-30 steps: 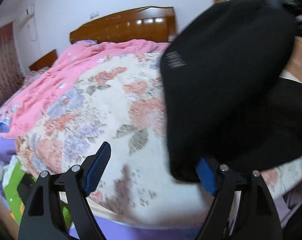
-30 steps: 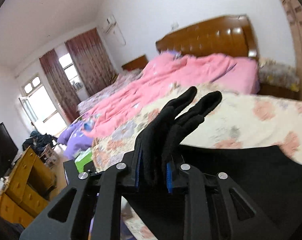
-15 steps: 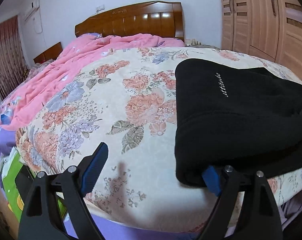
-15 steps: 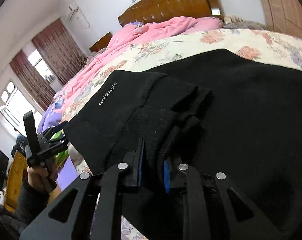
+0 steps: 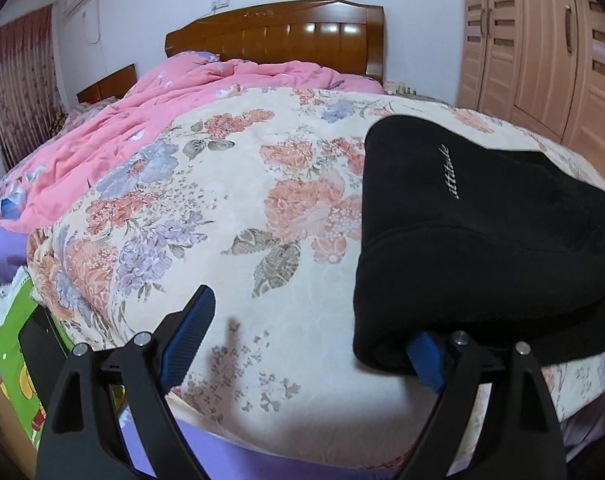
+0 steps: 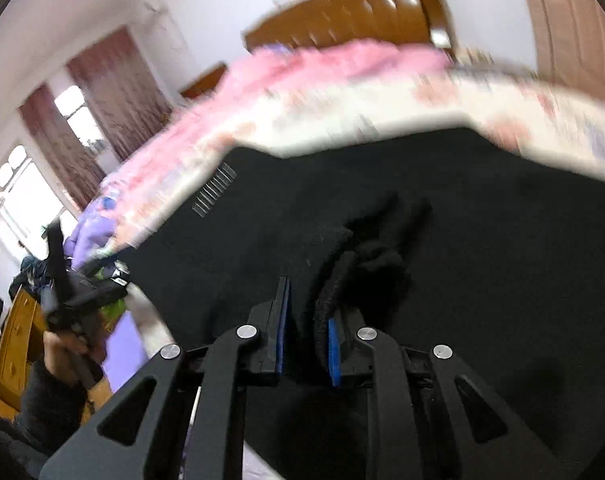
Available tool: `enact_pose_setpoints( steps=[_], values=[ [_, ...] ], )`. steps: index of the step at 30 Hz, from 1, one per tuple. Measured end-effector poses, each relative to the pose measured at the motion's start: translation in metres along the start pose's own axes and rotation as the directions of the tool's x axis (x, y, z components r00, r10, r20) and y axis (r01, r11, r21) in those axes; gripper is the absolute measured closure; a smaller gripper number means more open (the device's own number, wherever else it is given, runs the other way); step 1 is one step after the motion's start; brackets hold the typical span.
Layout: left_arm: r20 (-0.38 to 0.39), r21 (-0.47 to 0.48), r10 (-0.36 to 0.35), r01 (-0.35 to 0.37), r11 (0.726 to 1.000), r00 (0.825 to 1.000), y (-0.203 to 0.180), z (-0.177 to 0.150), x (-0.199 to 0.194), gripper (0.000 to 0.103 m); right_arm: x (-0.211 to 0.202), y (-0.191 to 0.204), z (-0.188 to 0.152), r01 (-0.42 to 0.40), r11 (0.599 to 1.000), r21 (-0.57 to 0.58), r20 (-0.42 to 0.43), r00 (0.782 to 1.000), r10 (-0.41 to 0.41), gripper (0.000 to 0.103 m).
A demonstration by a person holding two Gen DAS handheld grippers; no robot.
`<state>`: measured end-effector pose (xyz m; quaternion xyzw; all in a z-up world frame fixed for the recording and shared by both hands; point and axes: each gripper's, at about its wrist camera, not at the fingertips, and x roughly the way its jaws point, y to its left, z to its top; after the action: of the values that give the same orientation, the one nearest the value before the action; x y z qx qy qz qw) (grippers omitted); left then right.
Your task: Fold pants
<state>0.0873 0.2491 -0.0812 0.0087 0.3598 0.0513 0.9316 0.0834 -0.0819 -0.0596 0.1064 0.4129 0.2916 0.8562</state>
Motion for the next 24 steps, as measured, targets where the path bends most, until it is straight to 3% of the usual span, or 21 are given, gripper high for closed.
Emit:
enact_pose_setpoints(
  steps=[2, 7, 9, 13, 14, 15, 16, 17, 21, 24],
  values=[
    [0.01, 0.054, 0.017, -0.017, 0.998, 1.0, -0.007, 0.0, -0.005, 0.014, -0.002, -0.012, -0.005, -0.037, 0.998, 0.059, -0.008, 0.999, 0.038, 0.085],
    [0.013, 0.234, 0.062, -0.063, 0.97, 0.998, -0.017, 0.0, -0.027, 0.014, -0.009, -0.004, -0.003, 0.015, 1.0, 0.015, -0.007, 1.0, -0.015, 0.084],
    [0.031, 0.275, 0.051, -0.058, 0.96, 0.998, -0.016, 0.0, -0.044, 0.014, -0.012, -0.002, -0.002, 0.039, 0.999, 0.005, -0.019, 0.999, -0.039, 0.075],
    [0.107, 0.244, -0.049, 0.021, 0.969, 0.993, -0.014, 0.019, -0.08, 0.01, -0.035, 0.011, 0.014, 0.108, 0.993, -0.051, 0.073, 0.992, -0.104, 0.069],
    [0.122, 0.232, -0.062, 0.032, 0.972, 0.991, -0.016, 0.025, -0.082, 0.008, -0.037, 0.016, 0.017, 0.115, 0.991, -0.071, 0.086, 0.99, -0.108, 0.065],
    [0.136, 0.219, -0.08, 0.049, 0.975, 0.988, -0.021, 0.033, -0.082, 0.006, -0.037, 0.024, 0.021, 0.121, 0.988, -0.098, 0.098, 0.989, -0.111, 0.05],
    [0.138, 0.215, -0.104, 0.073, 0.974, 0.985, -0.029, 0.042, -0.078, 0.005, -0.036, 0.032, 0.024, 0.128, 0.984, -0.127, 0.107, 0.988, -0.115, 0.034],
    [0.132, 0.22, -0.116, 0.085, 0.972, 0.984, -0.04, 0.049, -0.072, 0.005, -0.033, 0.043, 0.026, 0.142, 0.975, -0.171, 0.121, 0.985, -0.122, 0.031],
    [0.062, 0.278, -0.144, 0.122, 0.953, 0.988, -0.087, 0.053, -0.031, 0.005, -0.01, 0.073, 0.017, 0.183, 0.927, -0.327, 0.094, 0.983, -0.16, 0.032],
    [-0.009, 0.329, -0.114, 0.111, 0.938, 0.993, -0.104, 0.034, 0.001, 0.005, 0.019, 0.075, -0.001, 0.225, 0.882, -0.413, 0.013, 0.97, -0.241, 0.031]
  ],
)
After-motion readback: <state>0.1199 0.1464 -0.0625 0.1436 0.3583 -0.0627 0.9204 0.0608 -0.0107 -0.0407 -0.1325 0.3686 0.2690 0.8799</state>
